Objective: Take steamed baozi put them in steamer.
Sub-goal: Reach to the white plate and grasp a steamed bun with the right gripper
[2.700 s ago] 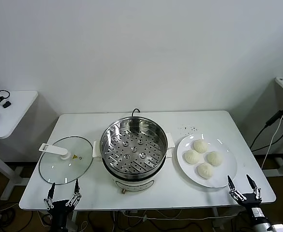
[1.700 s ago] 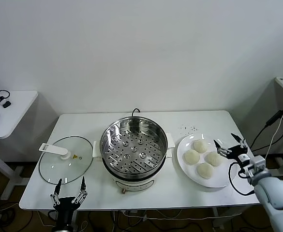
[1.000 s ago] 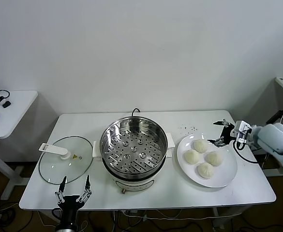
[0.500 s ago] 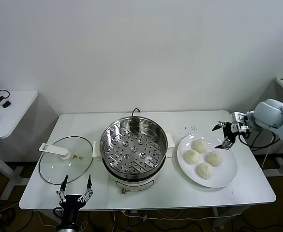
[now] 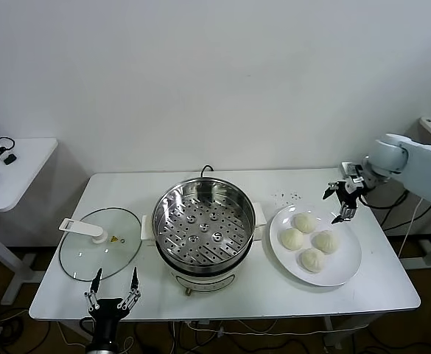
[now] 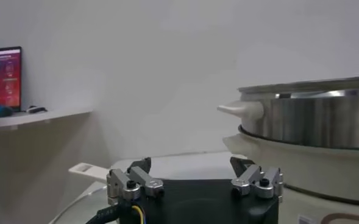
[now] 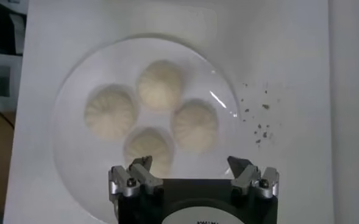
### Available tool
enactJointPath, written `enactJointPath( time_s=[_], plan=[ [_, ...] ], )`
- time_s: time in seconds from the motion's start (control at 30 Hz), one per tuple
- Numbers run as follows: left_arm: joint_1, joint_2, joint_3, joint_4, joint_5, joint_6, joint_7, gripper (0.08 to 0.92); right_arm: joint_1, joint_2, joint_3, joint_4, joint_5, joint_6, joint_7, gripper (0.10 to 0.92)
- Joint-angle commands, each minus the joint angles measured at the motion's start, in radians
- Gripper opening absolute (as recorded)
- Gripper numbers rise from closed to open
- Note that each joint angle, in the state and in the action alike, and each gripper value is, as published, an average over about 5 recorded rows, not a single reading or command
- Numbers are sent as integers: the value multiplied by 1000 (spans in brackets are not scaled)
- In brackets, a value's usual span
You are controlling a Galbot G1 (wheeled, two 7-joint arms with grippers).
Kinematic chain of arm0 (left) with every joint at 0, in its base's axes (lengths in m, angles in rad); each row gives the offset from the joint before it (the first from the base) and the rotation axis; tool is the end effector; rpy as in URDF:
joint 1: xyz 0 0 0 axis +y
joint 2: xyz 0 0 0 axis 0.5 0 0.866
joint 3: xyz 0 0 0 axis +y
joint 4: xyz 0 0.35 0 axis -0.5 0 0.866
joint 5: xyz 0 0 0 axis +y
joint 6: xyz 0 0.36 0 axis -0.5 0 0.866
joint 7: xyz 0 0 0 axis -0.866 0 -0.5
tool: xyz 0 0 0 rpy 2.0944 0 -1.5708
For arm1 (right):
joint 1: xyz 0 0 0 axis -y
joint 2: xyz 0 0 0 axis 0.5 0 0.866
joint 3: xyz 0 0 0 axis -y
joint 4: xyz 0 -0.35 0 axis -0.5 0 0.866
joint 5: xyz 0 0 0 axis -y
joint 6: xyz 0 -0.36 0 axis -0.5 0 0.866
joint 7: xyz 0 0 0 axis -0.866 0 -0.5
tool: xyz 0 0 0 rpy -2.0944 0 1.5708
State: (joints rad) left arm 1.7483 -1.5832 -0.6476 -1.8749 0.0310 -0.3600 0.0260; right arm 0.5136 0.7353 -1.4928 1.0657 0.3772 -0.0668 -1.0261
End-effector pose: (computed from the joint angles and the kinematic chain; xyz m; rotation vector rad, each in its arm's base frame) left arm 0.1039 0.0395 -0.4053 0.1032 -3.0954 -0.1501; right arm 0.5611 -0.1981 -0.1414 1.2743 -1.3679 1.2919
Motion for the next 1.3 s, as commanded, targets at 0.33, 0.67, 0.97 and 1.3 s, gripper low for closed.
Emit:
enactJointPath(
  time_s=[0.33, 0.67, 0.97, 1.3],
  plan=[
    [-3, 1, -18, 18, 24, -6, 5, 823, -92, 139, 7, -145, -21, 10, -18, 823],
    [-9, 2, -24, 36, 38, -7, 6, 823, -165, 175, 52, -213, -55, 4, 0, 823],
    [-11, 3, -30, 44, 44, -7, 7, 823, -205, 190, 71, -234, -67, -36, 26, 823],
    [-15, 3, -32, 47, 57, -8, 7, 823, -232, 207, 94, -261, -69, -46, 37, 823]
  ],
)
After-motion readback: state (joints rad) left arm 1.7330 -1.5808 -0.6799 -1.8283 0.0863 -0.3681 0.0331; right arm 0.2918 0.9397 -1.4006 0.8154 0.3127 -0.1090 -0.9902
